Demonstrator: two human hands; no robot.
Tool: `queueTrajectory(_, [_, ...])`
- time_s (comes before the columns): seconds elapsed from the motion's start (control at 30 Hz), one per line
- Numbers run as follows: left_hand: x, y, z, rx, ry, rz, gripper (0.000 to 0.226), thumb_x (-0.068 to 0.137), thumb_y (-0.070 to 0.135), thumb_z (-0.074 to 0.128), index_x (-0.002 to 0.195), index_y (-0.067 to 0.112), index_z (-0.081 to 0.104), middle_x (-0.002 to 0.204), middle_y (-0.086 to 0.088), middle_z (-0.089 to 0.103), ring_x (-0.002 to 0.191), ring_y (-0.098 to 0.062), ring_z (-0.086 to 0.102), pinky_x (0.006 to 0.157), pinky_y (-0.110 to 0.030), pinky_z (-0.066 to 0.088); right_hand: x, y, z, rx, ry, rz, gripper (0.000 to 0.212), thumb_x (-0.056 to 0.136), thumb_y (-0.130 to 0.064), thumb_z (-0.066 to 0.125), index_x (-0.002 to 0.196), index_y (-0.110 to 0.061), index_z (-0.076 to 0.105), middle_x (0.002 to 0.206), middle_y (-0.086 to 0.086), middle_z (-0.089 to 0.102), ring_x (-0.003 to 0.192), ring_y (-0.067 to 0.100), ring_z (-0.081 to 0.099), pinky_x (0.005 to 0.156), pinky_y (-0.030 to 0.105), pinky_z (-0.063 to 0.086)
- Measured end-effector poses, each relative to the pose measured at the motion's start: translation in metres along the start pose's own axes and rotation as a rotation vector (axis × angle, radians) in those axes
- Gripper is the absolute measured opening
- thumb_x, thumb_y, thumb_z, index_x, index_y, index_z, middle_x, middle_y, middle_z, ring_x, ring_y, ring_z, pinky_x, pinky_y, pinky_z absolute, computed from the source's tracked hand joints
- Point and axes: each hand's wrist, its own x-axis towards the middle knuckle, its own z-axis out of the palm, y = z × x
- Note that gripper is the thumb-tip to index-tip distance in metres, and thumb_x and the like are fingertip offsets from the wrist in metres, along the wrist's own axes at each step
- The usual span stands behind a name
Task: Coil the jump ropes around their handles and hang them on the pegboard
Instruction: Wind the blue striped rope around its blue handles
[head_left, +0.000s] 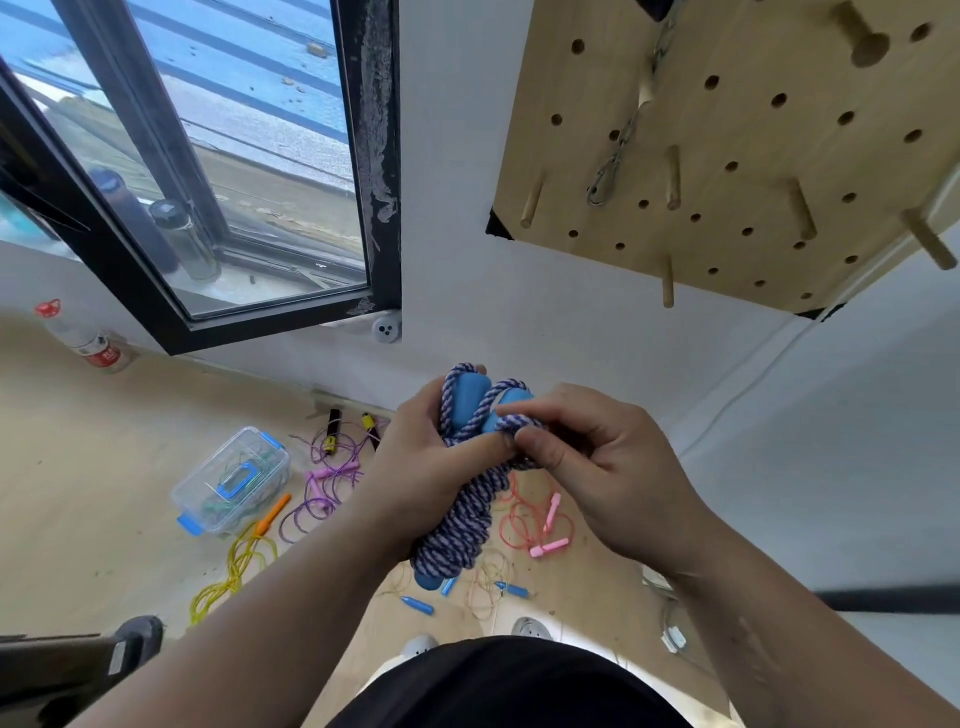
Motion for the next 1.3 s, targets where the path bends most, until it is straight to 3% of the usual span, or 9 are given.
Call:
queueTrajectory(0.07, [0.001, -0.002, 0.000, 0.017, 0.030, -0.009, 0.039, 0.067, 0.028, 0.078, 0.103, 0.018, 0.069, 0.094, -0.020, 0.071, 0.083, -0.028, 0.071, 0.073, -0.045, 0.060, -0.004, 0.002, 0.000, -0.013, 0.003, 0.043, 0.031, 0.092, -0.016, 0.070, 0.117, -0.034, 0.068, 0.088, -0.010, 0.066, 0.084, 0.017, 0.066, 0.076, 0.030, 0.055])
queueTrajectory(0.13, [0.001, -0.004, 0.001, 0.018, 0.034, -0.051, 0.035, 0.067, 0.018, 0.072, 0.102, 0.022, 0.068, 0.097, -0.023, 0.069, 0.079, -0.028, 0.071, 0.069, -0.042, 0.060, -0.008, 0.004, 0.000, 0.006, 0.043, 0.095, 0.035, 0.088, -0.009, 0.076, 0.114, -0.032, 0.067, 0.082, -0.007, 0.066, 0.078, 0.017, 0.066, 0.071, 0.025, 0.054])
queueTrajectory(0.37, [0.007, -0.006, 0.004, -0.110, -0.047, -0.153, 0.051, 0.065, 0.007, 0.063, 0.116, 0.010, 0.065, 0.090, -0.015, 0.072, 0.069, -0.025, 0.070, 0.055, -0.031, 0.056, -0.009, 0.004, -0.012, -0.086, 0.095, 0.107, 0.018, 0.082, -0.012, 0.082, 0.092, -0.025, 0.072, 0.082, -0.015, 0.071, 0.079, 0.008, 0.070, 0.071, 0.014, 0.052])
queueTrajectory(0.53, [0.011, -0.003, 0.004, -0.226, -0.081, -0.234, 0.047, 0.058, 0.017, 0.069, 0.103, 0.004, 0.062, 0.074, -0.018, 0.063, 0.055, -0.028, 0.061, 0.046, -0.032, 0.051, -0.005, 0.004, -0.007, -0.048, 0.182, 0.130, 0.016, 0.088, -0.016, 0.076, 0.084, -0.026, 0.065, 0.082, -0.013, 0.068, 0.079, 0.008, 0.067, 0.069, 0.012, 0.049])
queueTrajectory(0.7, [0.005, -0.004, 0.004, -0.193, -0.128, -0.375, 0.041, 0.072, 0.016, 0.059, 0.113, 0.011, 0.060, 0.079, -0.017, 0.067, 0.062, -0.030, 0.063, 0.058, -0.040, 0.054, -0.012, 0.010, 0.018, 0.011, 0.240, 0.117, 0.009, 0.102, -0.019, 0.057, 0.094, -0.021, 0.055, 0.112, -0.008, 0.065, 0.098, 0.012, 0.067, 0.077, 0.022, 0.055])
queueTrajectory(0.83, [0.001, -0.010, 0.008, 0.004, -0.125, -0.387, 0.038, 0.091, 0.031, 0.067, 0.127, 0.027, 0.056, 0.103, -0.007, 0.073, 0.080, -0.019, 0.072, 0.063, -0.034, 0.055, -0.007, 0.009, 0.030, 0.005, 0.315, 0.111, 0.007, 0.101, -0.021, 0.057, 0.095, -0.024, 0.054, 0.110, -0.013, 0.069, 0.097, 0.007, 0.071, 0.079, 0.025, 0.058])
queueTrajectory(0.93, [-0.001, -0.013, 0.012, -0.107, 0.028, -0.372, 0.034, 0.096, 0.026, 0.066, 0.125, 0.017, 0.053, 0.113, -0.016, 0.070, 0.082, -0.021, 0.074, 0.064, -0.032, 0.056, -0.001, 0.008, 0.032, 0.130, 0.333, 0.158, 0.007, 0.099, -0.017, 0.061, 0.099, -0.024, 0.058, 0.100, -0.015, 0.073, 0.090, 0.006, 0.073, 0.075, 0.022, 0.058])
queueTrajectory(1.13, [-0.003, -0.012, 0.010, -0.178, 0.157, -0.301, 0.018, 0.101, 0.026, 0.060, 0.113, 0.015, 0.067, 0.094, -0.016, 0.072, 0.077, -0.027, 0.068, 0.070, -0.042, 0.055, -0.004, 0.017, 0.027, 0.221, 0.216, 0.220, 0.034, 0.089, -0.013, 0.076, 0.116, -0.030, 0.065, 0.106, -0.008, 0.074, 0.097, 0.013, 0.074, 0.083, 0.027, 0.059])
queueTrajectory(1.3, [-0.003, -0.013, 0.005, -0.136, 0.109, -0.313, 0.021, 0.105, 0.030, 0.052, 0.117, 0.023, 0.068, 0.107, -0.017, 0.073, 0.085, -0.023, 0.066, 0.078, -0.041, 0.053, -0.008, 0.022, 0.023, 0.179, 0.081, 0.155, 0.053, 0.089, -0.004, 0.073, 0.131, -0.034, 0.060, 0.129, -0.005, 0.065, 0.116, 0.014, 0.067, 0.098, 0.030, 0.055])
